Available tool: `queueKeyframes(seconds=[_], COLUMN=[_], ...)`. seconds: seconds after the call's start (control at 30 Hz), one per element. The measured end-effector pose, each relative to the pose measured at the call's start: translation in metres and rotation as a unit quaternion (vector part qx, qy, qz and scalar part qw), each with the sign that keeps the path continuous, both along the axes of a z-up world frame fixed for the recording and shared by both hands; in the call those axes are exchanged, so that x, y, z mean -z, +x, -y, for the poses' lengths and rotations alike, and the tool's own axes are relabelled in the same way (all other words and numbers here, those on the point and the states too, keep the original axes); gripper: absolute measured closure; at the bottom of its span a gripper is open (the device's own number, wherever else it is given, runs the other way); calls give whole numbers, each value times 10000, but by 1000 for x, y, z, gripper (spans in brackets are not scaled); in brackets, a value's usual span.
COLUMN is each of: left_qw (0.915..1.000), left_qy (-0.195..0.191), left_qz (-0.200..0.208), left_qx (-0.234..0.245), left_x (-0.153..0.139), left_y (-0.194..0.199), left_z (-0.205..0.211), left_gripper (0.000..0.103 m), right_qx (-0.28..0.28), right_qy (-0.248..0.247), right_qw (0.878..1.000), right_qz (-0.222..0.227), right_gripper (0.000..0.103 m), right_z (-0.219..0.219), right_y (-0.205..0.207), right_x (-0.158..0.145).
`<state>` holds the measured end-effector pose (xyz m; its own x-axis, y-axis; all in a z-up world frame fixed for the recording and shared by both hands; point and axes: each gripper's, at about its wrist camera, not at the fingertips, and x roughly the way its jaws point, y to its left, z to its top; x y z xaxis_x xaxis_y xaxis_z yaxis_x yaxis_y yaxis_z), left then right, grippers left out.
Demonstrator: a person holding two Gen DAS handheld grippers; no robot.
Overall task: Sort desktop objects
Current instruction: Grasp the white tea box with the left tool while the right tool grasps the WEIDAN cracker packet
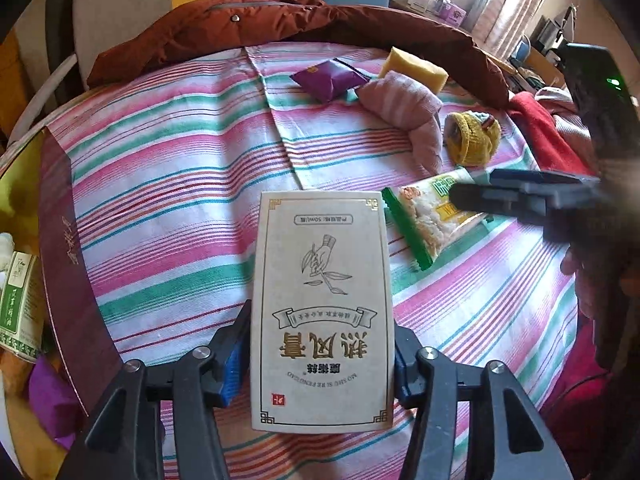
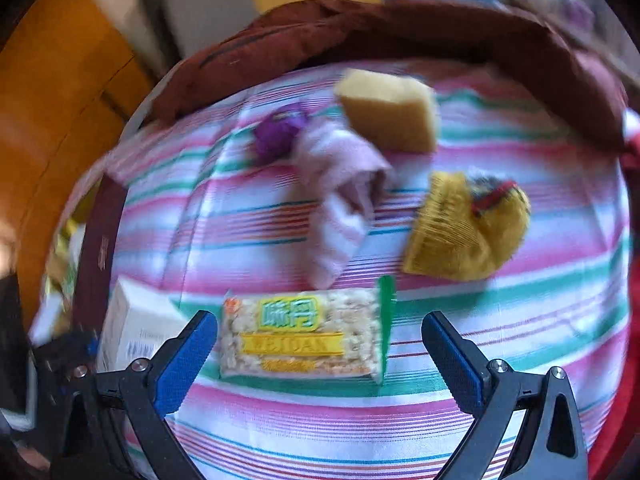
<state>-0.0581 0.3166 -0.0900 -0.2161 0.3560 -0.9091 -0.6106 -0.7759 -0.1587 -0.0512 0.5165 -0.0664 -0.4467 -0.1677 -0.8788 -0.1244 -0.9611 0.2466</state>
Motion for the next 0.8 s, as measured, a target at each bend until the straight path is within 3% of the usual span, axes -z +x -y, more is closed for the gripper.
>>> queueKeyframes(seconds=[0.17,0.3,0.5,0.57,0.7,0.8], left_qw=[9999,9997,9996,9997,9996,9994], left_qy=[90,165,225,221,267,321], left_qz=[96,201,160,117,75,85], left_qx=[46,-30,-24,21,67,23], left_x=[5,11,12,13,12,12], left_y=[-4,-8,-10,-9,-4,-6], left_z=[5,11,10,8,8,11], left_gripper=[46,47,48,50,50,50], right_qx=[-1256,-2193,-2707,-2727,-2594,-2536], right_qy=[558,1481,2106,2050,1514,1265], right_qw=[9905,9628,9364,9366,9498,9552], right_qz=[77,550,742,802,875,851], right_gripper=[0,0,0,1,3,16], right_z=[33,46,49,45,33,28], right_y=[3,6,-11,-22,-34,-30], right_x=[-2,9,20,25,31,29])
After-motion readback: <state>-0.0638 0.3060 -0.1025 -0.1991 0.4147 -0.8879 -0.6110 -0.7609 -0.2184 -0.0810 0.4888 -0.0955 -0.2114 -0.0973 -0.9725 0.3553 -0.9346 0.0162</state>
